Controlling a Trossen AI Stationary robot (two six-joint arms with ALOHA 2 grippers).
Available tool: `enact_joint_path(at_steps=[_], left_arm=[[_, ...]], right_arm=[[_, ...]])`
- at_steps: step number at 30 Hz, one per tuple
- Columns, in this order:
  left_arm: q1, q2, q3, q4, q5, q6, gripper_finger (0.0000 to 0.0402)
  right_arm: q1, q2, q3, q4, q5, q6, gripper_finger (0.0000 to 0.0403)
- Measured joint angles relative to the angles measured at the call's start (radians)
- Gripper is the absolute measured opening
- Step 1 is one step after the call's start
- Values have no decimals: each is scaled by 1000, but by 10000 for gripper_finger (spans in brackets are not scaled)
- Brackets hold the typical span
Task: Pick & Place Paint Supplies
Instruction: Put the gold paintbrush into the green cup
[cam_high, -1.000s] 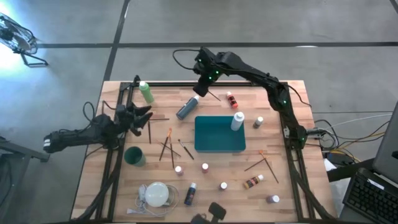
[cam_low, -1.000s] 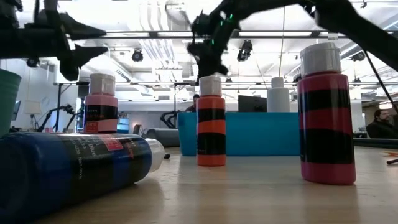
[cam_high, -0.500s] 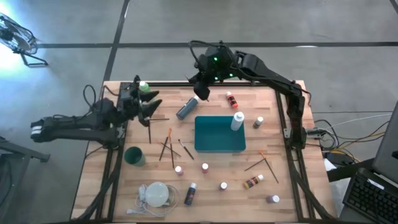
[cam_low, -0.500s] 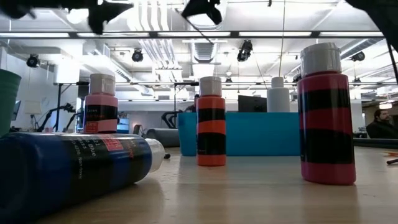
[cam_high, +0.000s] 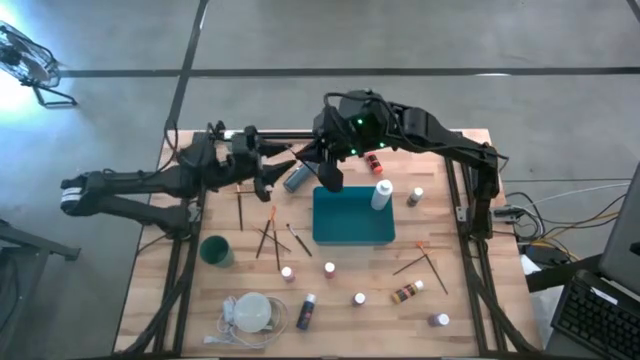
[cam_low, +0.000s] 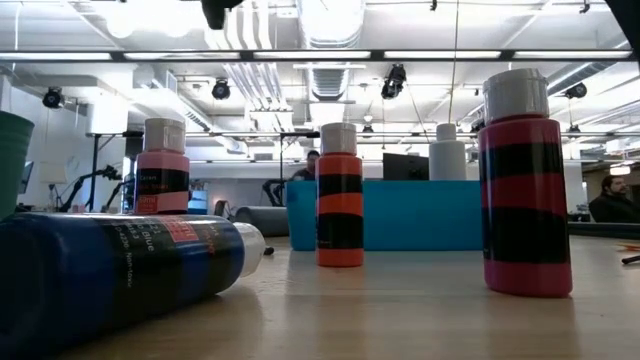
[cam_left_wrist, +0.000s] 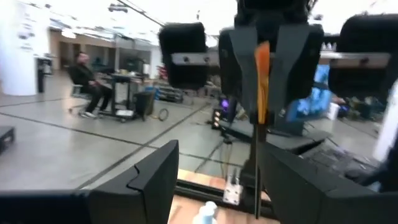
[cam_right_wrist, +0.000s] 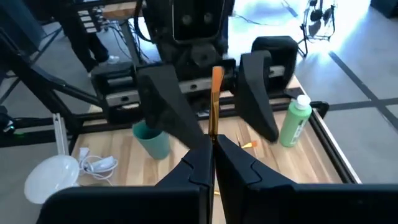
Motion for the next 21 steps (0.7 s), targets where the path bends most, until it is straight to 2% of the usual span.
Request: enact_joint_path(at_steps=[9,21], left_arm=[[0,19,63,8,70,19,225],[1,18,76,47,96,14,225]], right_arm=[[8,-4,-1,11,2,2,8],[8,-4,-1,12,0,-6,8]])
